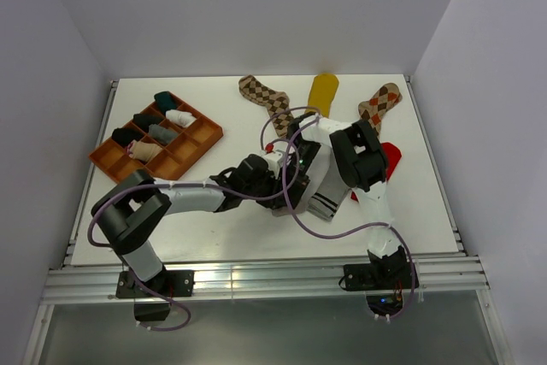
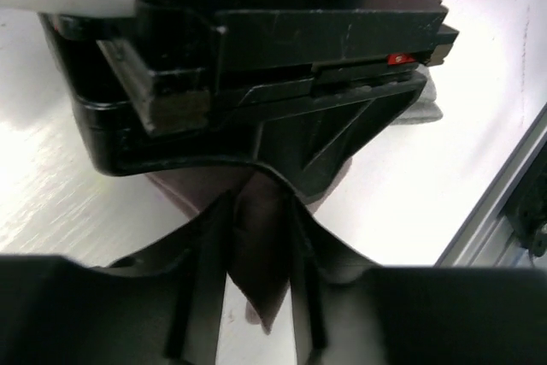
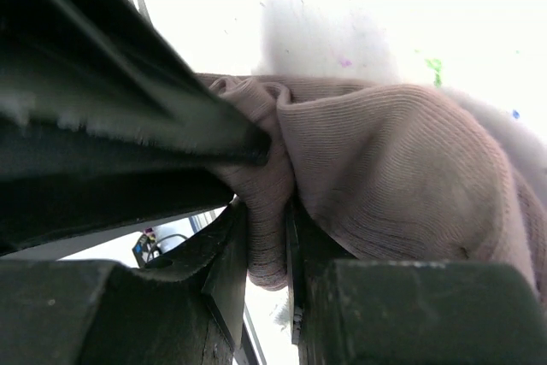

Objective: Roll the socks
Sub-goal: Roll the sock at the center of the board.

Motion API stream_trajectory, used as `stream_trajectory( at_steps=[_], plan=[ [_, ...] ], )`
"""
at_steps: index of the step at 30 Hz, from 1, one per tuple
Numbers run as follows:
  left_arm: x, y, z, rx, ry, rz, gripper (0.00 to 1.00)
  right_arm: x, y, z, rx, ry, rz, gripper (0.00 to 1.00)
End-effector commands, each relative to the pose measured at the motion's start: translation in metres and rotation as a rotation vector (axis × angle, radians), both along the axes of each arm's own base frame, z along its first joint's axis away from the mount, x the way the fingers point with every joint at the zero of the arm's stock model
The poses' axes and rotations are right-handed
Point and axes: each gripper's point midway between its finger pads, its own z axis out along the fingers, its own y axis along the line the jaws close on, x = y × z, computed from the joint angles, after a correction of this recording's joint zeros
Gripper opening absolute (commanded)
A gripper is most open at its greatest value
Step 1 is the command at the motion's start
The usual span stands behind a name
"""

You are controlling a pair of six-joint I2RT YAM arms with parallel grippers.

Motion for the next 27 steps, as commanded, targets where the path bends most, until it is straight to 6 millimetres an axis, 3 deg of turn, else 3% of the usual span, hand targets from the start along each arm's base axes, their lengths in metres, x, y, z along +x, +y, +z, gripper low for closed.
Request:
stream_trajectory(
  at_steps=[1, 7, 19, 27],
  plan=[
    [0.006, -0.014, 0.006, -0.02, 0.003, 0.002, 0.31, 0.015, -0.006, -0.018, -0.018, -0.063, 0.022, 0.22],
    [0.0, -0.013, -0.011, 0.037, 0.087, 0.029, 0.0, 0.023, -0.006, -0.021, -0.022, -0.114, -0.004, 0.36],
    [-0.005, 0.006, -0.032, 0.208, 0.228, 0.16, 0.0, 0.052, -0.003, 0.007, 0.053, -0.246, -0.145, 0.52],
    [0.001, 0.007, -0.029, 0.26, 0.258, 0.212, 0.0, 0.062, -0.008, 0.026, 0.091, -0.303, -0.232, 0.56]
  ],
)
